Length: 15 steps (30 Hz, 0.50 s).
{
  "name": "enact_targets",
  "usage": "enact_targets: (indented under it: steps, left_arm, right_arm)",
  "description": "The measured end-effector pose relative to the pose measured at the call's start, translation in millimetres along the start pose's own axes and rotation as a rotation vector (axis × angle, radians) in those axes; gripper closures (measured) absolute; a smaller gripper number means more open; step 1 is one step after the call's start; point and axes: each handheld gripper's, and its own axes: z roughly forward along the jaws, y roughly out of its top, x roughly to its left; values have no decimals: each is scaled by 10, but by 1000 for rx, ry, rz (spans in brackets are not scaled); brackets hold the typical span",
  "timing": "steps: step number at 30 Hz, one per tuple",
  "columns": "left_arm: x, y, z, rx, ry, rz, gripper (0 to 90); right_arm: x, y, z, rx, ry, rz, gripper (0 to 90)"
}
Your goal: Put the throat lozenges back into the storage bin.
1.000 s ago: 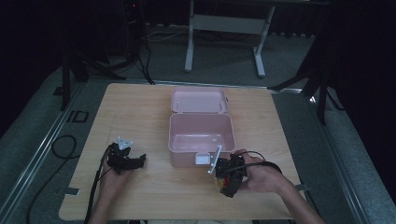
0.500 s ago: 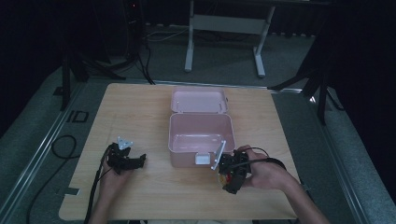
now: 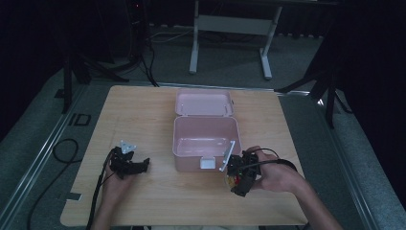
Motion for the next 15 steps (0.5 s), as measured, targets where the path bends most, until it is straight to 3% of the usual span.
enact_targets:
  steps: [15]
  left_arm:
    - [0, 0, 0, 0, 0, 0, 140]
  right_arm:
    - [-40, -28, -157, -14, -12, 10, 201]
